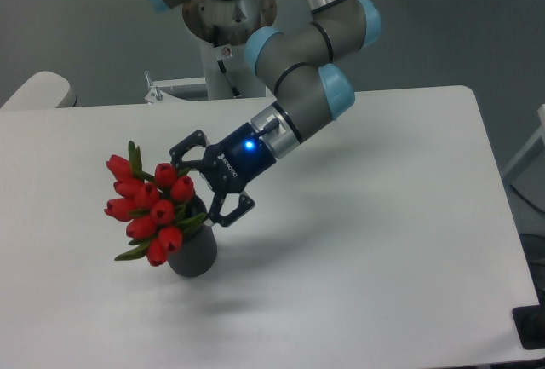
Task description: Insert the flowers into the vase
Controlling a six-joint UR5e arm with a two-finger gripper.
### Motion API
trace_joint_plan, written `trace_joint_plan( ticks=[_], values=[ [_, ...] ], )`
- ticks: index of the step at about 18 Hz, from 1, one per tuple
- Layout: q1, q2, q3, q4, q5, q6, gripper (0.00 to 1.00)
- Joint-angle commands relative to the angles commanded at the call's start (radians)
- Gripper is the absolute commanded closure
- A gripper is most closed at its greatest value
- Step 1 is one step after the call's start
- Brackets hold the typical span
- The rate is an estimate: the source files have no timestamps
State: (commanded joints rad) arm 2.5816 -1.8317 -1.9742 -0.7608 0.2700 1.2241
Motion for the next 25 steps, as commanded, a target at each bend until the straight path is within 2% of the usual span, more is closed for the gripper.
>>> trace_joint_plan(
  ticks=[5, 9, 12, 17, 25],
  values=[
    [0.067, 0.057, 0.0, 0.0, 0.017, 0.002, 0.0],
    [0.106, 0.06, 0.023, 0.002, 0.07, 0.003, 0.0],
    [0.149, 0.075, 0.057, 0.002, 0.194, 0.03, 0.0],
    [0.219, 0.101, 0.074, 0.002, 0.397, 0.184, 0.0],
    [0.229, 0.063, 0.228, -0.003, 0.79, 0.196, 0.0]
  ],
)
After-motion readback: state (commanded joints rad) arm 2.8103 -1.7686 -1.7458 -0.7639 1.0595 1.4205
